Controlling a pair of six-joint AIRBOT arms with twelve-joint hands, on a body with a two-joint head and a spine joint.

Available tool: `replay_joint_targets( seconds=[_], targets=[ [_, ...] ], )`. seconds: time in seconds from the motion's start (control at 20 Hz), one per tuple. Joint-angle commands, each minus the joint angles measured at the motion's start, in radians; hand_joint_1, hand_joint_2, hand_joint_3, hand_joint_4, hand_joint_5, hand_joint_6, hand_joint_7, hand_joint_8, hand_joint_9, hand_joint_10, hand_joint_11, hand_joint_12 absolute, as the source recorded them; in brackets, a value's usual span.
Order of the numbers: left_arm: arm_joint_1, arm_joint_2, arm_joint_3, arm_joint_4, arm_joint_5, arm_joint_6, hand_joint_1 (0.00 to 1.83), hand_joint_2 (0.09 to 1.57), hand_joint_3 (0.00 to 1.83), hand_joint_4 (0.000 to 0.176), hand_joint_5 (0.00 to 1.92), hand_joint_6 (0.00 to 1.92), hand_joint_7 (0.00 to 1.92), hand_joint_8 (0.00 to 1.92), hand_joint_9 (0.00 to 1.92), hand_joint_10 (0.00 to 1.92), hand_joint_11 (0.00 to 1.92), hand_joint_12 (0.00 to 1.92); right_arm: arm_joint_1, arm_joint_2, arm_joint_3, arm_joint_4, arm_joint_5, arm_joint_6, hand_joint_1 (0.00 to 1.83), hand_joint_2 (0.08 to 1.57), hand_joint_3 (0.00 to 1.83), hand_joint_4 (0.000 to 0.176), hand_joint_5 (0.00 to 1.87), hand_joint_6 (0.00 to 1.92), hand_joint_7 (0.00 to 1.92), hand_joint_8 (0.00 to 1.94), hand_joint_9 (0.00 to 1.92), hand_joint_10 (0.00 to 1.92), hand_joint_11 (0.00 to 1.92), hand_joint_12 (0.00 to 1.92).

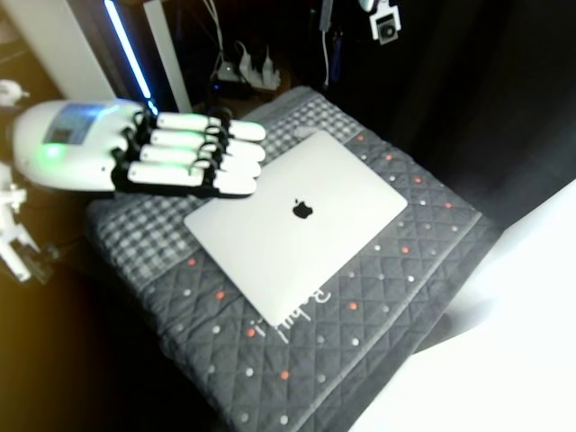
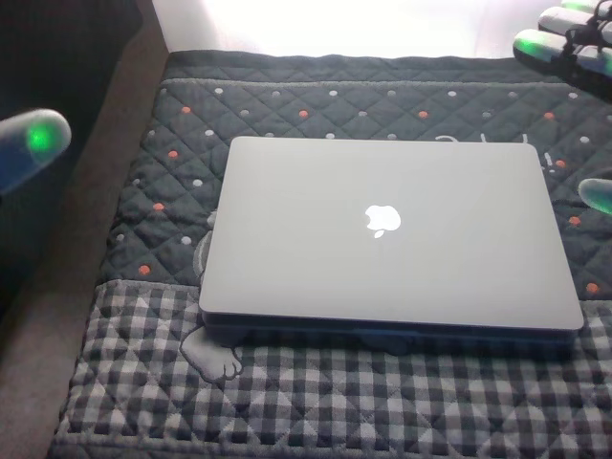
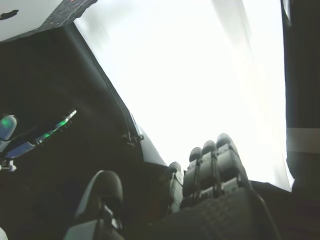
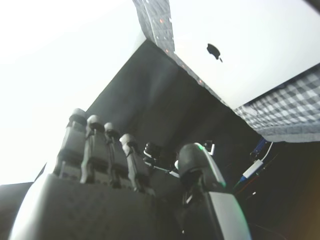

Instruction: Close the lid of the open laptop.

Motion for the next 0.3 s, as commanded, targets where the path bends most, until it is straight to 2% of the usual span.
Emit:
replay_joint_targets(
  seconds=[0.0,0.05,0.15,0.2,0.25],
  targets=[
    [-0.012,-0.002,0.008,-0.005,-0.109,-0.002,0.25,1.17,0.00,0.154,0.00,0.00,0.00,0.00,0.00,0.00,0.00,0.00,0.006,0.004,0.005,0.024,0.122,-0.001,0.39,1.39,0.00,0.052,0.00,0.00,0.00,0.00,0.00,0.00,0.00,0.00],
    [-0.012,-0.002,0.009,-0.003,-0.107,-0.002,0.24,1.17,0.00,0.138,0.00,0.00,0.00,0.00,0.00,0.00,0.00,0.00,0.006,0.004,0.005,0.020,0.120,-0.001,0.34,1.41,0.00,0.033,0.00,0.00,0.00,0.00,0.00,0.00,0.00,0.00],
    [-0.012,-0.001,0.009,-0.002,-0.113,-0.002,0.20,1.22,0.00,0.136,0.00,0.00,0.00,0.00,0.00,0.00,0.00,0.00,0.006,0.004,0.005,0.018,0.119,-0.001,0.33,1.45,0.02,0.008,0.00,0.00,0.00,0.00,0.00,0.00,0.00,0.00],
    [-0.012,0.000,0.008,-0.001,-0.121,-0.002,0.20,1.23,0.00,0.101,0.00,0.00,0.00,0.00,0.00,0.00,0.00,0.00,0.006,0.004,0.005,0.018,0.119,-0.001,0.35,1.40,0.00,0.016,0.00,0.00,0.00,0.00,0.00,0.00,0.00,0.00],
    [-0.012,0.000,0.008,0.000,-0.123,-0.003,0.20,1.21,0.00,0.093,0.00,0.00,0.00,0.00,0.00,0.00,0.00,0.00,0.006,0.004,0.004,0.018,0.119,-0.001,0.40,1.35,0.00,0.029,0.00,0.00,0.00,0.00,0.00,0.00,0.00,0.00]
  ],
)
